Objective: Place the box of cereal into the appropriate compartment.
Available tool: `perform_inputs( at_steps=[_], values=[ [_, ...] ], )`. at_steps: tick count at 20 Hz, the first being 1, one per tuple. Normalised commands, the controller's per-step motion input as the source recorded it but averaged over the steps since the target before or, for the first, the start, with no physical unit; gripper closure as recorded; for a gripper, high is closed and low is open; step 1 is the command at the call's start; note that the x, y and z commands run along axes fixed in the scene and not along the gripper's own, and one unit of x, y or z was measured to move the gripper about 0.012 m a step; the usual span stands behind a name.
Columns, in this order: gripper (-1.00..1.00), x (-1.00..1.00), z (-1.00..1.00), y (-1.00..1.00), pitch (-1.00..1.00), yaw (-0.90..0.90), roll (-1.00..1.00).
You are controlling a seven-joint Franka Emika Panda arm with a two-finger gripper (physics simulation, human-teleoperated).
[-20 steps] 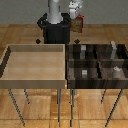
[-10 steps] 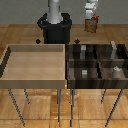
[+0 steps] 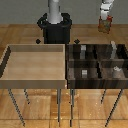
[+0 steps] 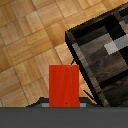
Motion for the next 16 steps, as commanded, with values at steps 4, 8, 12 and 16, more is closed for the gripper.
perform_inputs(
  at_steps=[4, 8, 12, 16],
  values=[
    [1.00, 0.29, 0.00, 0.25, 0.00, 0.00, 0.00],
    [1.00, 1.00, 0.00, 0.00, 0.00, 0.00, 0.00],
    [1.00, 1.00, 0.00, 0.00, 0.00, 0.00, 0.00],
    [1.00, 1.00, 0.00, 0.00, 0.00, 0.00, 0.00]
  ],
)
